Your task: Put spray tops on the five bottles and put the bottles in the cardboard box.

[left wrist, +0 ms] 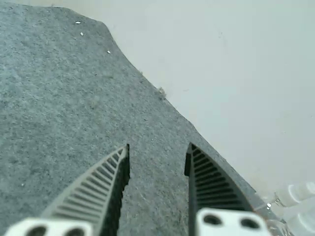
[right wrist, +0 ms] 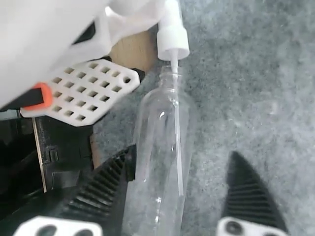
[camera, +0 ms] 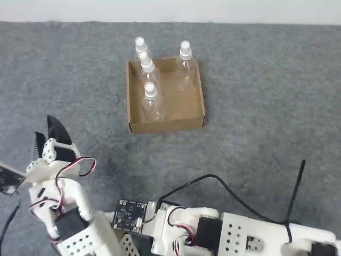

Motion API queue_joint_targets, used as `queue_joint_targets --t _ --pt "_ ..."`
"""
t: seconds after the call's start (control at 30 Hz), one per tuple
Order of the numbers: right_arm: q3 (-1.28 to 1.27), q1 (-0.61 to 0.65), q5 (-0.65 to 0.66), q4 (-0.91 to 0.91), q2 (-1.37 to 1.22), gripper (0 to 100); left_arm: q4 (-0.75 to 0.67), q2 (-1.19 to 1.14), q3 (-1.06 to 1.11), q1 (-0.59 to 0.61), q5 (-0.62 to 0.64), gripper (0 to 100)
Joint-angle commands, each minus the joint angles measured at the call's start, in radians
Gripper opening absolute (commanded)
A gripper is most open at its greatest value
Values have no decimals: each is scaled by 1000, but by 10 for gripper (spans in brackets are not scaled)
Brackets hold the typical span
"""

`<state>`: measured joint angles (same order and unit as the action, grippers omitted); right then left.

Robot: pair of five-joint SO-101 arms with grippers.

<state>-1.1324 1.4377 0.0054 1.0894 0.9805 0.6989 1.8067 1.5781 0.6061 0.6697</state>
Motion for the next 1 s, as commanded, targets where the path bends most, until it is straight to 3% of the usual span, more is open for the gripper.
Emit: queue_joint_targets --t 0.0,0.43,0.97 --pt "-15 8 18 -85 21 108 -38 17 -4 3 5 170" --pt "-55 -58 18 -136 19 107 -38 17 -4 3 5 170" --pt "138 -58 9 2 -377 290 -60 17 7 3 5 170"
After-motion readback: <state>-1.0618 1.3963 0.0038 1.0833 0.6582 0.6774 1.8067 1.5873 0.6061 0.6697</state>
